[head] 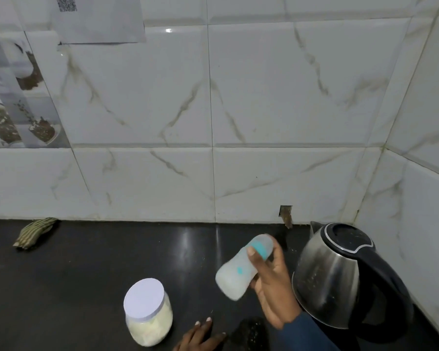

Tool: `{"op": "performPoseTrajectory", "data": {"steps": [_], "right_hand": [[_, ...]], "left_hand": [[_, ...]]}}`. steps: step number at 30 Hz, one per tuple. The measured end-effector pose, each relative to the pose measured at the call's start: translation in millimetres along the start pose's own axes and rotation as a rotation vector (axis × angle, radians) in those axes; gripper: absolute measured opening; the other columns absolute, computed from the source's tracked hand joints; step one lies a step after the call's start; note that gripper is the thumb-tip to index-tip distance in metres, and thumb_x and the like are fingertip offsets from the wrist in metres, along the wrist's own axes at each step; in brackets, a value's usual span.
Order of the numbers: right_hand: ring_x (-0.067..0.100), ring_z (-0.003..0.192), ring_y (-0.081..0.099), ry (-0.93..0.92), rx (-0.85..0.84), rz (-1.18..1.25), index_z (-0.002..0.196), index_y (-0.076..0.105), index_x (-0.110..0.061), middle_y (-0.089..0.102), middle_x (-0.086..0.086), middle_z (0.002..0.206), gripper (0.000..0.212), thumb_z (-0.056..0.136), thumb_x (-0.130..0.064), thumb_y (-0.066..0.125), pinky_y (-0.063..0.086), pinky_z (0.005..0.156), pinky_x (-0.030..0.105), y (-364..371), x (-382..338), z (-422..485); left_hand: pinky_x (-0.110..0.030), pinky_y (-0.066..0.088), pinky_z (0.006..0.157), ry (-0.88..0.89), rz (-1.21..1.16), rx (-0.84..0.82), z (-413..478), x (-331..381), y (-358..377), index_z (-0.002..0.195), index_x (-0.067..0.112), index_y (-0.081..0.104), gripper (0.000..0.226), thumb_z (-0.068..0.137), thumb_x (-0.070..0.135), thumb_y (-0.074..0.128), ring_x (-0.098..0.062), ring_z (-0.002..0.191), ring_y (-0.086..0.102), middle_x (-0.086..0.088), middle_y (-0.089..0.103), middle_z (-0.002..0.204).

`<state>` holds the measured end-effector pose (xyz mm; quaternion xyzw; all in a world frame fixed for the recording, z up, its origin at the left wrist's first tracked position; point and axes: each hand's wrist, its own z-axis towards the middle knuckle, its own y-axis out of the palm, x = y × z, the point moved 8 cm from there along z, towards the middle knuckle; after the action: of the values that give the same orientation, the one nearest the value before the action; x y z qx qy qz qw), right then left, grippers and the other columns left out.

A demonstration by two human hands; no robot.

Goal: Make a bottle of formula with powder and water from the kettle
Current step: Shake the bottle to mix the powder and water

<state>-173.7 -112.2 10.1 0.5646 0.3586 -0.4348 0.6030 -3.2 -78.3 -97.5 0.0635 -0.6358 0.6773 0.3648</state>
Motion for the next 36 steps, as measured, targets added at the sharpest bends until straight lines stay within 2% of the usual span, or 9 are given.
{"op": "performPoseTrajectory", "data": {"steps": [3, 8, 11, 15, 19, 23, 27, 32, 36], "right_hand": [[0.026, 0.094, 0.066, 0.071, -0.181, -0.198, 0.128, 0.052, -0.033, 0.064, 0.012, 0.116, 0.078, 0.06, -0.022, 0.089, 0.059, 0.083, 0.045, 13.1, 4.1, 0.2], [0.02, 0.091, 0.065, 0.091, -0.092, -0.135, 0.127, 0.051, -0.036, 0.062, 0.011, 0.114, 0.071, 0.066, -0.023, 0.086, 0.058, 0.077, 0.038, 9.6, 5.1, 2.5], [0.018, 0.091, 0.066, 0.094, -0.162, -0.272, 0.127, 0.053, -0.035, 0.063, 0.008, 0.114, 0.073, 0.063, -0.024, 0.088, 0.057, 0.073, 0.032, 16.8, 5.3, -0.5], [0.019, 0.093, 0.063, 0.09, 0.051, 0.007, 0.124, 0.051, -0.027, 0.059, 0.008, 0.11, 0.054, 0.079, -0.014, 0.079, 0.06, 0.074, 0.042, -0.3, -2.5, 3.7], [0.018, 0.089, 0.067, 0.132, -0.15, -0.233, 0.125, 0.053, -0.033, 0.063, 0.008, 0.111, 0.062, 0.074, -0.014, 0.083, 0.059, 0.068, 0.037, 14.3, -0.6, -5.7], [0.017, 0.092, 0.065, 0.06, 0.088, 0.076, 0.12, 0.051, -0.024, 0.058, 0.005, 0.108, 0.044, 0.084, -0.01, 0.072, 0.06, 0.078, 0.044, 3.1, -5.6, 1.1], [0.013, 0.088, 0.067, 0.064, -0.338, -0.356, 0.128, 0.051, -0.028, 0.064, 0.003, 0.109, 0.066, 0.074, -0.003, 0.081, 0.059, 0.075, 0.033, 40.5, 3.8, -18.2], [0.018, 0.088, 0.062, -0.08, 0.053, -0.173, 0.127, 0.047, -0.025, 0.058, 0.009, 0.107, 0.06, 0.078, -0.008, 0.079, 0.059, 0.077, 0.039, 8.5, -11.6, -2.1], [0.012, 0.087, 0.068, -0.01, -0.233, -0.358, 0.128, 0.051, -0.026, 0.065, 0.004, 0.108, 0.064, 0.076, -0.004, 0.08, 0.059, 0.075, 0.032, 28.6, 0.9, -14.7]], "left_hand": [[0.0, 0.039, 0.085, -0.131, 0.048, -0.11, 2.4, -5.6, 8.8, 0.118, 0.071, 0.041, 0.035, 0.09, 0.06, 0.022, 0.022, 0.104, 0.054, 0.046, 0.032, 0.134], [-0.026, 0.022, 0.115, -0.143, 0.198, -0.21, -8.6, 9.0, 4.4, 0.119, 0.079, 0.014, 0.061, 0.059, 0.071, 0.016, 0.0, 0.145, 0.01, 0.031, 0.004, 0.155], [-0.027, 0.022, 0.114, -0.145, 0.184, -0.257, -15.0, 7.4, 6.2, 0.134, 0.066, 0.025, 0.057, 0.08, 0.056, 0.04, -0.005, 0.148, 0.007, 0.025, 0.007, 0.158], [-0.03, 0.023, 0.113, -0.178, 0.194, -0.24, -24.5, 14.6, 4.1, 0.139, 0.055, 0.032, 0.055, 0.087, 0.046, 0.047, -0.008, 0.147, 0.011, 0.021, 0.012, 0.159], [-0.033, 0.022, 0.115, -0.206, 0.17, -0.244, -26.5, 8.1, 5.6, 0.14, 0.051, 0.035, 0.053, 0.089, 0.044, 0.048, -0.012, 0.147, 0.015, 0.017, 0.018, 0.159], [-0.033, 0.023, 0.115, -0.208, 0.174, -0.246, -25.0, 9.6, 7.4, 0.139, 0.049, 0.037, 0.053, 0.088, 0.043, 0.049, -0.013, 0.146, 0.017, 0.015, 0.02, 0.159], [-0.035, 0.027, 0.114, -0.201, 0.202, -0.256, -25.2, 5.2, 6.9, 0.139, 0.043, 0.04, 0.051, 0.088, 0.043, 0.049, -0.014, 0.146, 0.018, 0.014, 0.025, 0.157], [-0.034, 0.025, 0.115, -0.199, 0.194, -0.255, -24.1, 8.3, 6.8, 0.14, 0.048, 0.037, 0.052, 0.089, 0.042, 0.049, -0.012, 0.146, 0.017, 0.015, 0.021, 0.158], [-0.036, 0.028, 0.112, -0.19, 0.202, -0.265, -24.8, 4.6, 5.7, 0.138, 0.046, 0.039, 0.051, 0.088, 0.043, 0.048, -0.013, 0.146, 0.017, 0.016, 0.024, 0.157]]}}
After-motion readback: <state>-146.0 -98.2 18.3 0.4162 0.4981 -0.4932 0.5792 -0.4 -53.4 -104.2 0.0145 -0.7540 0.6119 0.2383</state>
